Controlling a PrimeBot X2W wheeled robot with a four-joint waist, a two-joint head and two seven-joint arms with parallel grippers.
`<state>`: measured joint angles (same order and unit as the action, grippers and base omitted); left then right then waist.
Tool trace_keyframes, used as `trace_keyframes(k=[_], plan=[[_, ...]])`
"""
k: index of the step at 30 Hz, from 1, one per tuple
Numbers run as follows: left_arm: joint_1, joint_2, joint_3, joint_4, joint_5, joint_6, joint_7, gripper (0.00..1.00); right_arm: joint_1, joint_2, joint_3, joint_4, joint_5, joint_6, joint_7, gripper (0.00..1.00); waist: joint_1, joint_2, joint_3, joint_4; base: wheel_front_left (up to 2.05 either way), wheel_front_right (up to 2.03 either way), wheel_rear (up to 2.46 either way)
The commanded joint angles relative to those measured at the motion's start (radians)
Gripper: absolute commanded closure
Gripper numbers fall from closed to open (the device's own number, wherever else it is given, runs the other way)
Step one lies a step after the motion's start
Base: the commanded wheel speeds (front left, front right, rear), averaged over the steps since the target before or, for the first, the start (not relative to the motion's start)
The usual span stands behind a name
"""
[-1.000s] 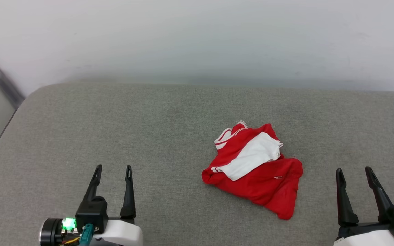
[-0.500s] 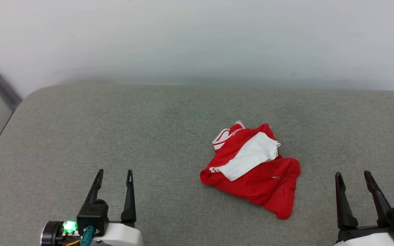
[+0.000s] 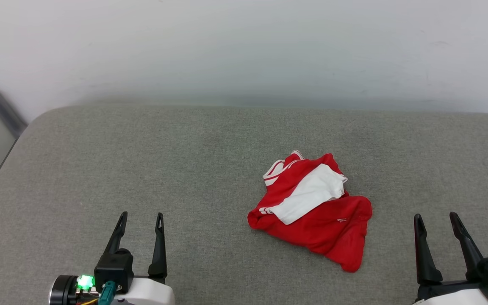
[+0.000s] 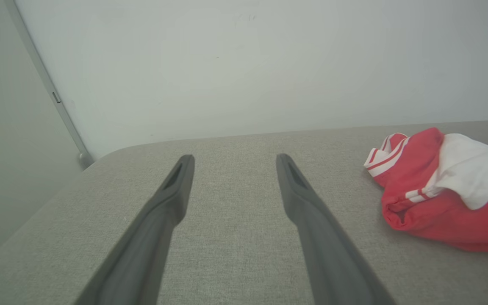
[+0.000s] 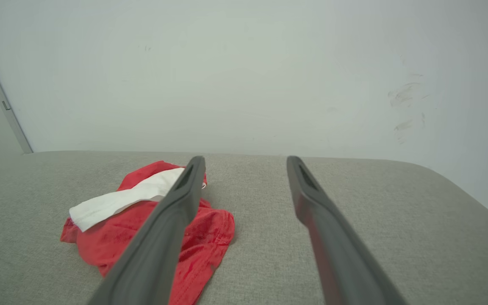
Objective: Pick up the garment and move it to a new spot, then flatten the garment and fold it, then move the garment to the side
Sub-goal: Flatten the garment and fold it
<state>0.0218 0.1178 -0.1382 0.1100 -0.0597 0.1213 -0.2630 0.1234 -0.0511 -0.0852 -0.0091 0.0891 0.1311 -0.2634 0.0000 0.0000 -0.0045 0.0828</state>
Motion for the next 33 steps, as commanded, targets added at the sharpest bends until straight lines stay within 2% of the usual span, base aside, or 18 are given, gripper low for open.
trace_keyframes(k=[1,6,9,15,21,24,27,33], plan=[[0.01,-0.003,0.005,0.003,0.005,-0.005,-0.003,0.0,0.009,0.002,0.002,-0.003,0.001,-0.001,-0.002,0.0,0.0,0.0,0.0,0.0,0.0,0.0,0.0],[-0.021,-0.007,0.017,0.0,0.009,-0.024,-0.003,0.0,0.004,0.002,-0.002,-0.003,-0.003,-0.001,-0.002,0.0,0.0,0.0,0.003,0.0,0.0,0.0,0.0],[-0.076,0.01,0.021,-0.008,0.019,-0.045,-0.003,0.0,-0.001,0.002,-0.004,-0.004,-0.003,-0.001,-0.002,0.0,0.0,0.0,0.008,0.001,0.0,0.0,0.0],[-0.274,0.049,0.015,-0.011,0.016,-0.13,-0.002,0.0,-0.022,0.002,-0.001,-0.012,-0.012,-0.001,-0.002,0.0,0.0,0.0,0.038,-0.002,0.0,0.0,0.0],[-0.519,0.079,-0.041,0.065,0.01,-0.215,0.01,0.0,-0.047,0.002,0.0,-0.018,-0.021,-0.001,-0.002,0.0,0.0,0.0,0.086,-0.018,0.0,0.0,0.0],[-0.643,0.084,-0.093,0.11,-0.02,-0.239,0.078,0.0,-0.059,0.002,0.003,-0.019,-0.026,-0.001,-0.002,0.0,0.0,0.0,0.112,-0.033,0.0,0.0,0.0],[-0.756,0.094,-0.174,0.158,-0.086,-0.249,0.193,0.0,-0.07,0.002,0.004,-0.021,-0.027,-0.001,-0.002,0.0,0.0,0.0,0.134,-0.05,0.0,0.0,0.0],[-0.949,0.174,-0.479,0.183,-0.329,-0.25,0.486,0.0,-0.09,0.002,0.01,-0.016,-0.029,-0.001,-0.002,0.0,0.0,0.0,0.166,-0.085,0.0,0.0,0.0]])
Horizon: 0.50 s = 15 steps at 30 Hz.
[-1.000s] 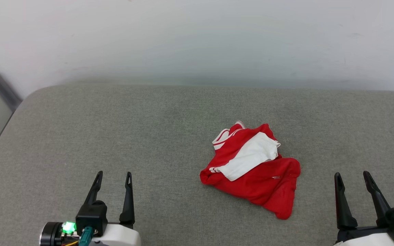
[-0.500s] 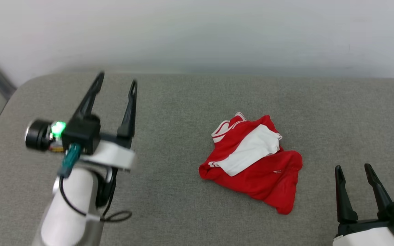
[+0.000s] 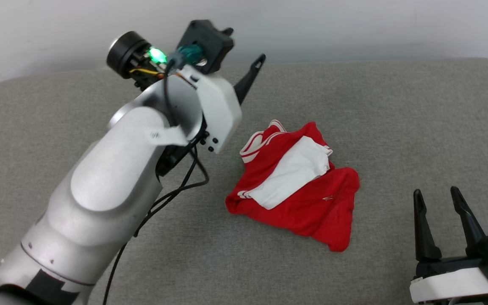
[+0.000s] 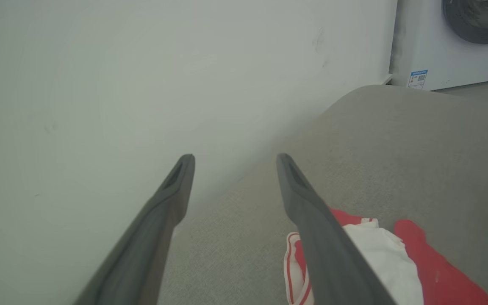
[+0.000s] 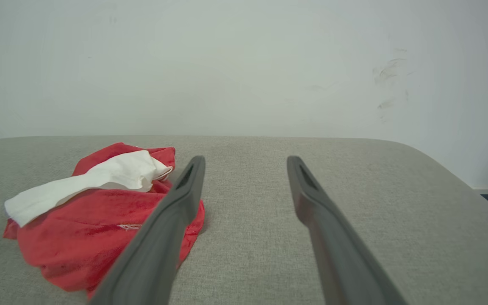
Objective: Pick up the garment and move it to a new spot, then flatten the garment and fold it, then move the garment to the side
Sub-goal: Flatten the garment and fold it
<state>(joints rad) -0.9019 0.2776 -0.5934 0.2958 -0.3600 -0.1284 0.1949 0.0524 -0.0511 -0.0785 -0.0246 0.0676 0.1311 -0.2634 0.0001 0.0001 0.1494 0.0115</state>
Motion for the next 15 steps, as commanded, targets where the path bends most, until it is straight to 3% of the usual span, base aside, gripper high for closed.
trace_keyframes(k=[1,7,12,15], plan=[[-0.052,0.025,-0.075,-0.007,-0.078,0.0,0.082,0.0,-0.019,0.002,0.003,0.002,-0.009,-0.001,-0.002,0.0,-0.0001,-0.0001,0.015,-0.019,0.0,0.0,0.0],[-0.174,0.096,-0.351,-0.028,-0.355,-0.001,0.371,0.0,-0.04,0.002,0.011,0.006,-0.009,-0.001,-0.002,0.0,-0.0001,-0.0001,0.04,-0.048,0.0,0.0,0.0],[-0.226,0.128,-0.538,-0.024,-0.499,-0.001,0.506,0.0,-0.062,0.002,0.018,0.005,-0.007,-0.001,-0.002,0.0,-0.0001,-0.0001,0.068,-0.072,0.0,0.0,0.0],[-0.235,0.138,-0.621,-0.013,-0.548,-0.001,0.532,0.0,-0.072,0.001,0.017,0.008,-0.005,-0.001,-0.002,0.0,-0.0001,-0.0001,0.083,-0.089,0.0,0.0,0.0]])
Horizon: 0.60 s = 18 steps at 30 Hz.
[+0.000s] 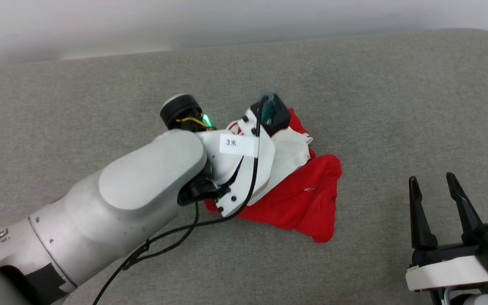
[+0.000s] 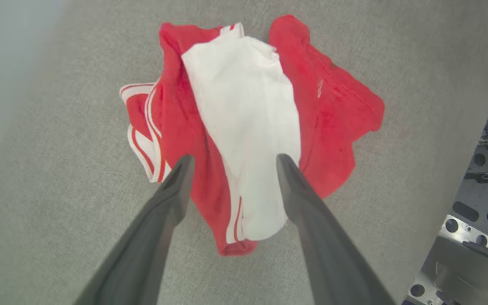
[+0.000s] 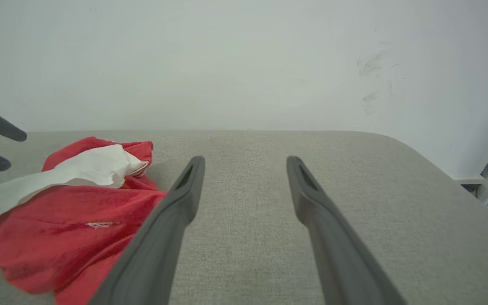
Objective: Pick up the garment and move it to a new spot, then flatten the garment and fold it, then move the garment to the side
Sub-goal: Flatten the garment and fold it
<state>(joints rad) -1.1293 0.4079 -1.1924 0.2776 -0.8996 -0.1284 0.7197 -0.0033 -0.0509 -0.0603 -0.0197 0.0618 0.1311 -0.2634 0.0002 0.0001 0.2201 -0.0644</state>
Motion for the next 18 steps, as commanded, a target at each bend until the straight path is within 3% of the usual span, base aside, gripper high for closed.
trace_keyframes(k=[1,9,10,11,18], plan=[[-0.005,0.009,-0.04,0.009,-0.02,-0.001,0.012,0.0,-0.021,0.001,0.001,0.003,0.003,-0.001,-0.002,0.0,-0.0002,-0.0001,0.016,-0.018,0.0,0.0,0.0],[0.074,0.009,-0.087,0.053,-0.015,-0.001,0.05,0.03,-0.039,0.001,0.004,0.003,0.008,-0.001,-0.002,0.0,-0.0002,-0.0001,0.043,-0.046,0.0,0.0,0.0],[0.084,0.005,-0.088,0.048,-0.001,-0.001,0.049,0.64,-0.04,0.001,0.004,0.002,0.009,-0.001,-0.002,0.0,-0.0002,-0.0001,0.045,-0.048,0.0,0.0,0.0],[0.092,0.003,-0.088,0.043,0.004,-0.001,0.047,1.0,-0.039,0.001,0.002,0.001,0.009,-0.001,-0.002,0.0,-0.0002,-0.0001,0.045,-0.048,0.0,0.0,0.0],[0.053,-0.009,-0.087,0.008,-0.007,-0.001,-0.088,1.0,-0.014,0.001,-0.013,0.002,-0.002,-0.001,-0.002,0.0,-0.0002,-0.0001,0.016,-0.007,0.0,0.0,0.0]])
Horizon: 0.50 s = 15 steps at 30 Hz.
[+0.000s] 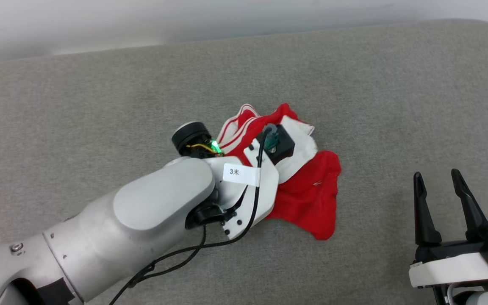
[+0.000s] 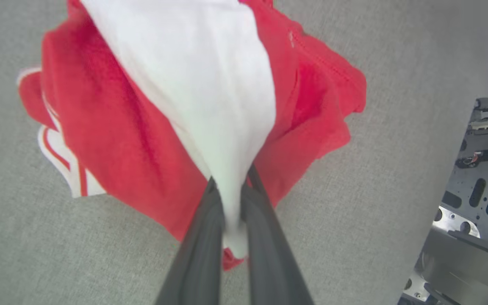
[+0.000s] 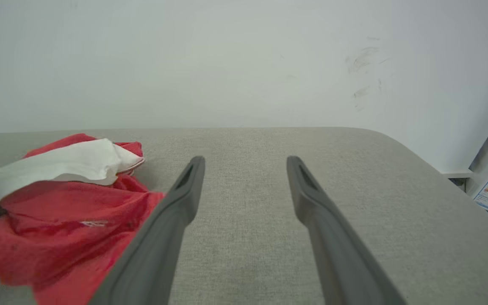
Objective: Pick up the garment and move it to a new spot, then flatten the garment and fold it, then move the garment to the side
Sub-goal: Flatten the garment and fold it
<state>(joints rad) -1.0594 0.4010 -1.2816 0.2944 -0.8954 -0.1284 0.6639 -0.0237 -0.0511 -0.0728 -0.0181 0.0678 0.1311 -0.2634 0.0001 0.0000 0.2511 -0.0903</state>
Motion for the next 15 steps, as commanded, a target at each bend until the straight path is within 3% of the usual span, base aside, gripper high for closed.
trace_keyframes(k=[1,7,9,15], plan=[[-0.024,0.0,0.005,-0.014,-0.02,-0.001,-0.073,1.0,0.011,0.002,-0.001,0.002,-0.009,-0.001,-0.002,0.0,-0.0001,0.0,-0.021,0.028,0.0,0.0,0.0],[0.009,0.044,0.086,-0.013,-0.067,0.006,-0.294,1.0,0.028,0.002,0.001,0.003,-0.012,-0.001,-0.002,0.0,-0.0001,0.0,-0.062,0.087,0.0,0.0,0.0],[0.023,0.058,0.1,-0.011,-0.072,0.012,-0.322,1.0,0.031,0.002,0.001,0.003,-0.013,-0.001,-0.002,0.0,-0.0001,0.0,-0.067,0.095,0.0,0.0,0.0],[0.182,0.181,0.204,-0.006,-0.146,0.097,-0.491,1.0,0.046,0.002,-0.006,0.0,-0.016,-0.001,-0.002,0.0,-0.0001,0.0,-0.084,0.129,0.0,0.0,0.0]])
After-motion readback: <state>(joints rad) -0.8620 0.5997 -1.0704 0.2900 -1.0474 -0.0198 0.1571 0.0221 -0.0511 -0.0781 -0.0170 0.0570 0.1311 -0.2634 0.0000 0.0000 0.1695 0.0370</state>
